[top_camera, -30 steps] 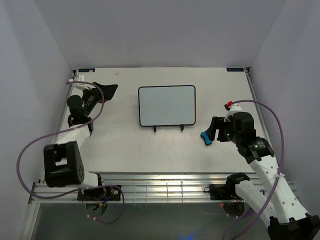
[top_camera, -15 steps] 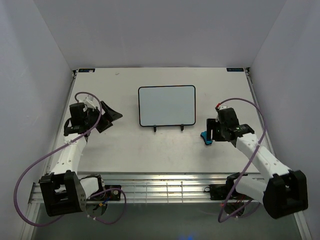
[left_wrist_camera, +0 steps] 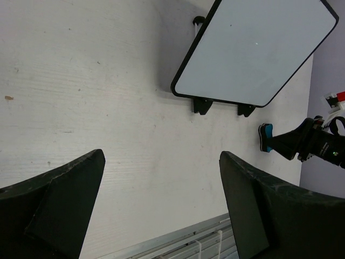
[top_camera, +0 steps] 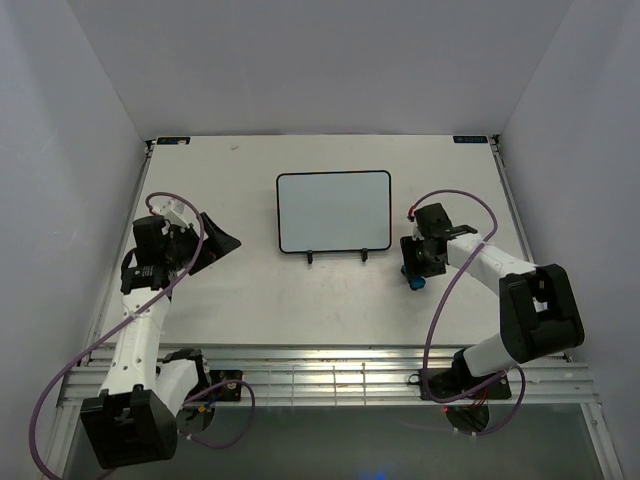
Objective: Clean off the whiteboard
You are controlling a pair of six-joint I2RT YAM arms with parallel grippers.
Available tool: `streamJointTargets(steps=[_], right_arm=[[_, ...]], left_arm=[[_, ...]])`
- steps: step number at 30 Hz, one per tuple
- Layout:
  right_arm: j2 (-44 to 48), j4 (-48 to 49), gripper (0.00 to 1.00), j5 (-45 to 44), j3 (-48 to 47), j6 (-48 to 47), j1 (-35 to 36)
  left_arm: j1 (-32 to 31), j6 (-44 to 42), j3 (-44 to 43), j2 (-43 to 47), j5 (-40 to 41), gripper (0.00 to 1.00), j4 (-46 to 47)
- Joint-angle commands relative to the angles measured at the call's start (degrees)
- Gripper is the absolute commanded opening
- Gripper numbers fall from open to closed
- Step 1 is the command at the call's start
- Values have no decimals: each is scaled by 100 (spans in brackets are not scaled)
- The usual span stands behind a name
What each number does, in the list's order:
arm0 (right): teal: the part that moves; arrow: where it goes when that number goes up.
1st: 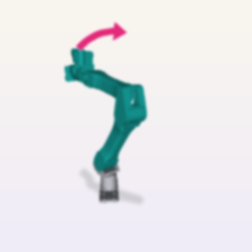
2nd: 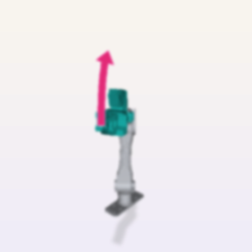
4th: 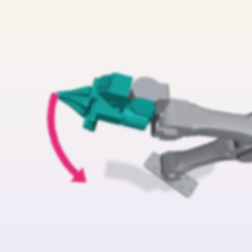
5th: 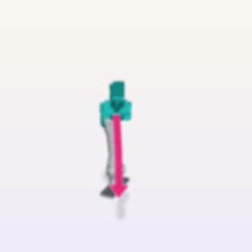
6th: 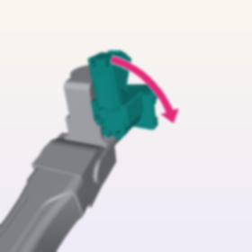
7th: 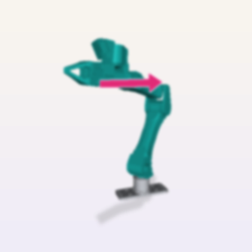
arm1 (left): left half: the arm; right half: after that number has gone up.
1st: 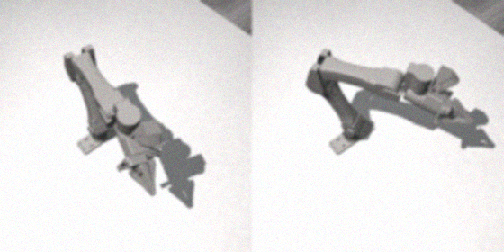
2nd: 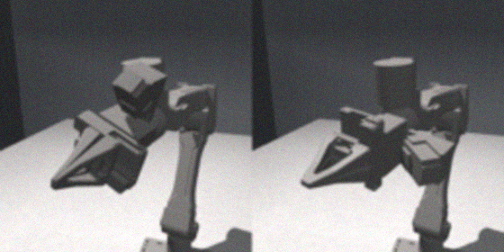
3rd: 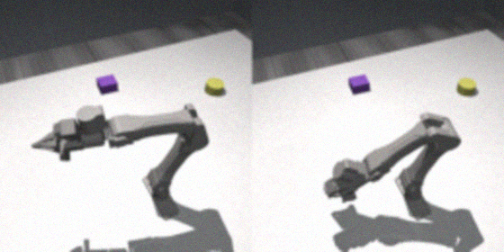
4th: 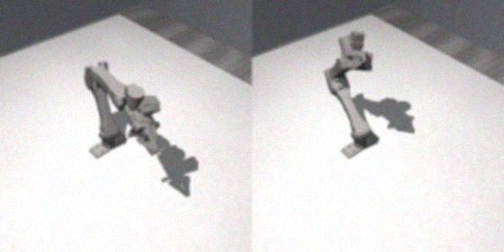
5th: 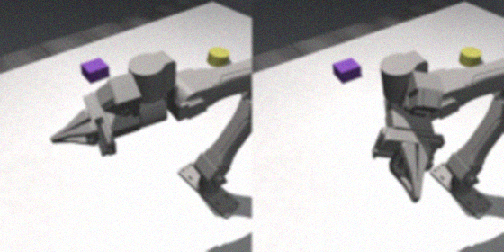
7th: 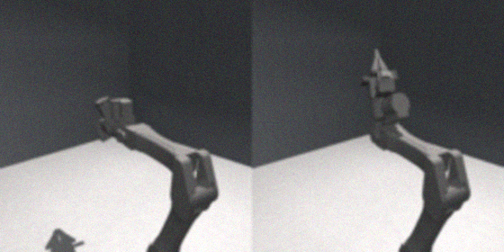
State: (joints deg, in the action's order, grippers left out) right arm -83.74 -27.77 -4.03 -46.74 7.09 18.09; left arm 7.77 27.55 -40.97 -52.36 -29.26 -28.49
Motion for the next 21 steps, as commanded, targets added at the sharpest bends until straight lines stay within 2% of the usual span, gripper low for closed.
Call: streamJointTargets(steps=[1,6,9,10,11,13,18,21], right_arm=[[-212,298,56,8,-248,-103,98],[-265,422,49,-343,-221,-41,274],[-213,456,41,-502,-256,-15,388],[-169,457,32,-624,-265,2,432],[-73,457,30,-686,-265,64,554],[59,448,29,-774,-300,169,730],[341,290,27,-889,-765,529,1767],[263,149,27,-915,-1432,635,2259]], left_arm=[[-74,-118,28,-99,-89,98,-51],[-83,-127,37,-99,-159,98,-16],[-100,-127,54,-134,-229,98,19],[-92,-127,63,-117,-256,98,36],[-100,-118,72,-108,-265,98,37],[-109,-110,72,-64,-256,98,45],[-100,-74,80,6,-142,98,54],[-109,-66,89,15,-116,98,54]])
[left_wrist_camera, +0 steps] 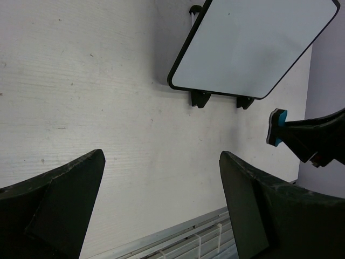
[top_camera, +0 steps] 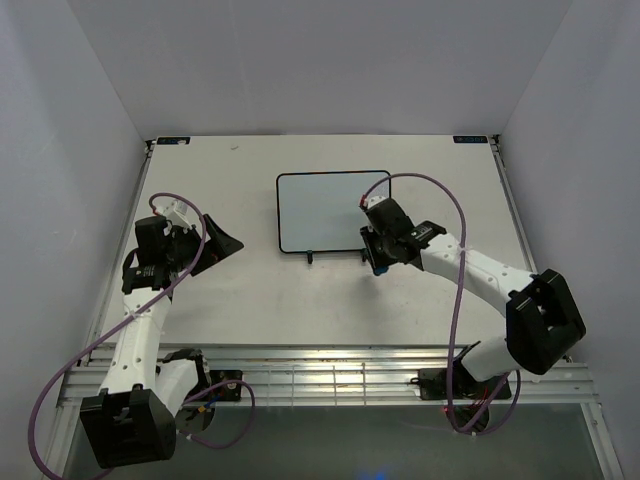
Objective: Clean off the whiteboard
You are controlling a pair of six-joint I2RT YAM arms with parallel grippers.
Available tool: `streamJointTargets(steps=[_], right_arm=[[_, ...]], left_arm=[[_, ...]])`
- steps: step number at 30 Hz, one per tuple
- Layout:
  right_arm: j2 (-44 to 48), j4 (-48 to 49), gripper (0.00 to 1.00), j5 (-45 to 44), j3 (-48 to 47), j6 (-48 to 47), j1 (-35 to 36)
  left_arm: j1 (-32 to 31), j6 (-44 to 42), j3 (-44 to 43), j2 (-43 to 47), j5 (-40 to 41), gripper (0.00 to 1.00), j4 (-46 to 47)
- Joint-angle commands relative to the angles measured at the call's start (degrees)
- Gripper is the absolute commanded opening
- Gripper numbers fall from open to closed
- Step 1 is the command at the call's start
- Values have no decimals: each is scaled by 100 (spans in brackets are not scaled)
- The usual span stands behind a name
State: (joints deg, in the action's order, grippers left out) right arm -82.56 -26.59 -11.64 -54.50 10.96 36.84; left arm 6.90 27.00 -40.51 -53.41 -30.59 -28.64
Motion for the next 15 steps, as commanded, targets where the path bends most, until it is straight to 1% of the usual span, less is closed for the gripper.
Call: streamJointTargets(steps=[1,3,4,5,6,7,8,9,10,11,14,15], right_arm=[[75,40,27,-137,-1041,240,481],[-285,241,27,-128,-1447,135,780],[-652,329,27,-293,-1884,-48,885],[-873,391,27,-478,-2115,-146,1069],[-1075,417,27,-688,-2370,-217,1149],[-1486,409,27,-1143,-2625,-322,1220],[-1691,409,27,-1426,-3097,-349,1368],[-1858,435,27,-1629,-3328,-410,1457],[-2225,427,27,-2005,-3548,-471,1510],[-2412,400,27,-2139,-4011,-489,1606],[-3194,-20,27,-2527,-4813,-603,1703],[-3378,-161,27,-2571,-5329,-647,1712]], left_arm=[[-22,-2,43,129,35,98,69],[-22,7,43,172,70,98,69],[-22,15,52,181,105,98,61],[-22,24,43,190,123,98,52],[-13,24,43,216,149,98,43],[-13,33,43,234,185,98,34],[-13,42,35,252,246,98,26],[-22,42,43,287,272,98,8],[-13,50,43,296,290,98,8],[-22,59,43,296,316,98,8],[-13,59,35,278,308,98,-1],[-13,59,43,261,317,98,-1]])
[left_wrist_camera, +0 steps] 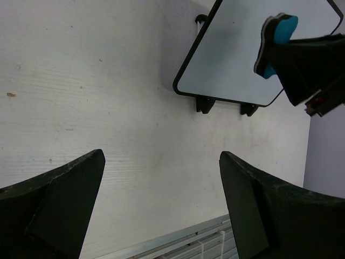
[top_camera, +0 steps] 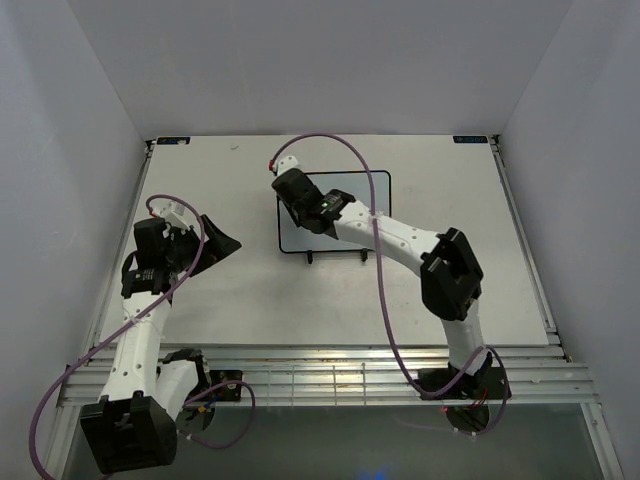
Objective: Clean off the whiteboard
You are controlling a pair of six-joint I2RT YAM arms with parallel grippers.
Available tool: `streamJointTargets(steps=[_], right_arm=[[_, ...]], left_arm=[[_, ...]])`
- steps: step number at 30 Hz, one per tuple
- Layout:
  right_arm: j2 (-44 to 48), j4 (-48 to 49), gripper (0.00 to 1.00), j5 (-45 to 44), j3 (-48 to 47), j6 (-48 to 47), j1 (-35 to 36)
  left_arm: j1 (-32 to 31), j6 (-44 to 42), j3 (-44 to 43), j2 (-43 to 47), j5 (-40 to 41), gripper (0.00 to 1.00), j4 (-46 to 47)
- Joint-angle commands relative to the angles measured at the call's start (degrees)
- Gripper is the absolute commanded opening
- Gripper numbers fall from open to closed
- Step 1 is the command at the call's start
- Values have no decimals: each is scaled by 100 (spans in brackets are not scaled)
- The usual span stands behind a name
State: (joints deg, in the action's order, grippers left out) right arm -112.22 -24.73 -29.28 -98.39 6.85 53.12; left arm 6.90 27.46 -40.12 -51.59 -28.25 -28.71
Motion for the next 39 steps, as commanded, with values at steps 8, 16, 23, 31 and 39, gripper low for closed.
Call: streamJointTargets(steps=[8,16,23,31,39], right_arm=[[-1451,-717,27,-746,-1912,-659,84],[-1786,-893,27,-553,-2044,-888,23],[-1601,-1086,27,-403,-1561,-729,14],[-1311,-1271,27,-289,-920,-475,-30],[257,-956,26,62,468,-53,-30]], left_arm=[[-22,13,-5,106,92,98,-3],[-13,5,-14,167,65,98,-3],[-22,-4,-14,149,30,98,6],[-22,-4,-14,176,21,98,6],[-22,5,-13,150,21,98,6]])
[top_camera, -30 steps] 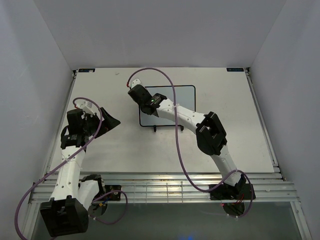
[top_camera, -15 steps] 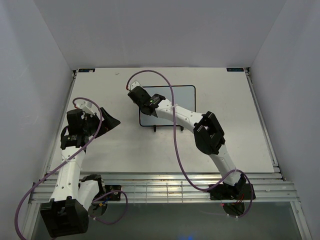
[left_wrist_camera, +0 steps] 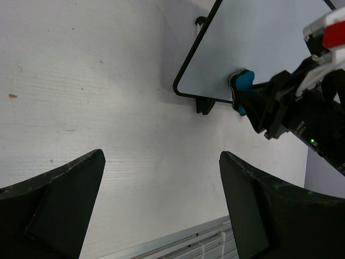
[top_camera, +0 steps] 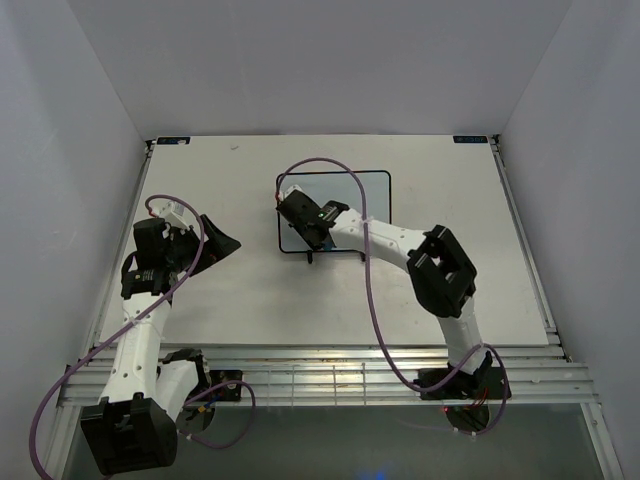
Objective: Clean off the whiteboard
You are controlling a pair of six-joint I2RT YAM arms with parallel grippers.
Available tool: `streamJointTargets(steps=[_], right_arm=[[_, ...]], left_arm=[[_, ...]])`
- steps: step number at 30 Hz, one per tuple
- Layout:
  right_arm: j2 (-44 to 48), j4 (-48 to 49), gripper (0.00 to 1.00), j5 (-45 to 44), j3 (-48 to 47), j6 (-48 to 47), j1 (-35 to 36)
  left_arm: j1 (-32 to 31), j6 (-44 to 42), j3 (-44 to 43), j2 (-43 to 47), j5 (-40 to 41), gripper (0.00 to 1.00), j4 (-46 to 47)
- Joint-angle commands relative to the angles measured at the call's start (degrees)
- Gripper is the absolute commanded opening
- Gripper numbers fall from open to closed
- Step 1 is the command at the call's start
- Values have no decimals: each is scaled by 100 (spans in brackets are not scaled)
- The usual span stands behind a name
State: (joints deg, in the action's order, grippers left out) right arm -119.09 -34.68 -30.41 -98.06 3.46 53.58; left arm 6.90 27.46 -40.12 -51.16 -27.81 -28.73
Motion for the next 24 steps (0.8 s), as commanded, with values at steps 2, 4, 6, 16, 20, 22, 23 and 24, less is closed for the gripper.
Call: streamJointTargets(steps=[2,4,6,16,20,22,23,24], right_arm=[[1578,407,26,272,857,286,-76],[1844,313,26,255,824,278,-93],[2203,138,26,124,806,278,-163],[4121,469,27,1238,4276,656,-3491],[4088,699,29,1521,4752,577,-3943],[3920,681,30,1626,4691,568,-4092],[3789,690,32,1766,4656,542,-4127],[3709,682,33,1784,4621,515,-4163]], left_arm=[[-22,5,-5,88,-22,98,8],[-22,-4,-5,79,-22,98,8],[-22,5,-5,97,21,98,-1],[-13,128,-49,457,820,98,-54],[-22,119,-49,703,1085,98,-45],[-22,93,-40,695,1050,98,-45],[-13,93,-40,695,1041,98,-54],[-22,93,-40,669,1041,98,-71]])
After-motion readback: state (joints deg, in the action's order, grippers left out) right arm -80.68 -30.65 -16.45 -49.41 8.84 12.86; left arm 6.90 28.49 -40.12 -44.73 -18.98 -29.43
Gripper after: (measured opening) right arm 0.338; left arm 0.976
